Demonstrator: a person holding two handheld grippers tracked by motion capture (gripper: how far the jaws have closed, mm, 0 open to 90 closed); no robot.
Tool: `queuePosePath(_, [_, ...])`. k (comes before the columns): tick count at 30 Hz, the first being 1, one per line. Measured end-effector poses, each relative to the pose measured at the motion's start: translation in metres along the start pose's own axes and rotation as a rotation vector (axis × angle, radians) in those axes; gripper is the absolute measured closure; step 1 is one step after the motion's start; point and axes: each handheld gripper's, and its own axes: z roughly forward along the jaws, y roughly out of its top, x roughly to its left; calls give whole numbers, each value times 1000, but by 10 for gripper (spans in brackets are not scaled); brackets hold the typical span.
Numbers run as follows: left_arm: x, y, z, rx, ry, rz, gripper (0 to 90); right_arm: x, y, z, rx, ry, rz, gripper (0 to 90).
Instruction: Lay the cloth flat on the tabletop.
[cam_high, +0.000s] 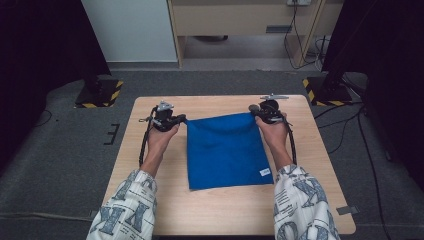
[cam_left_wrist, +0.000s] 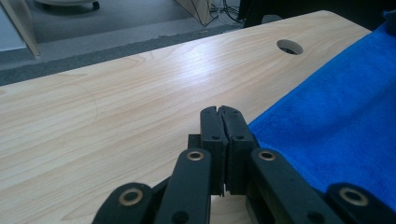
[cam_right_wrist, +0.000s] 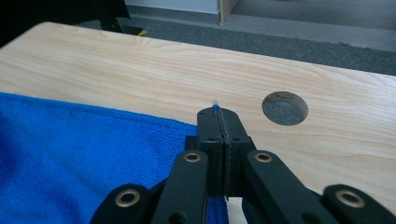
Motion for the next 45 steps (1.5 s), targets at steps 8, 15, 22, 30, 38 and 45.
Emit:
queuePosePath(8, [-10,3,18,-21,-31,-3,884,-16,-11,-9,19,-36,11,893])
queuePosePath(15, [-15,8,29,-7,-29,11,885,-27,-14,-15,19,-48,27,893])
queuePosePath(22, [-12,13,33,-32,30,6,816,-30,-14,-10,17,-49,29,802])
queuePosePath(30, [6,16,16,-39,93,-43,494,-36,-13,-16,2,-133,53,348])
queuePosePath(38, [-3,23,0,-6,59,-1,374,-31,-13,-28,-1,-113,48,288])
queuePosePath(45, [-11,27,-7,-1,23,9,270,-25,-11,-34,-6,-106,51,211])
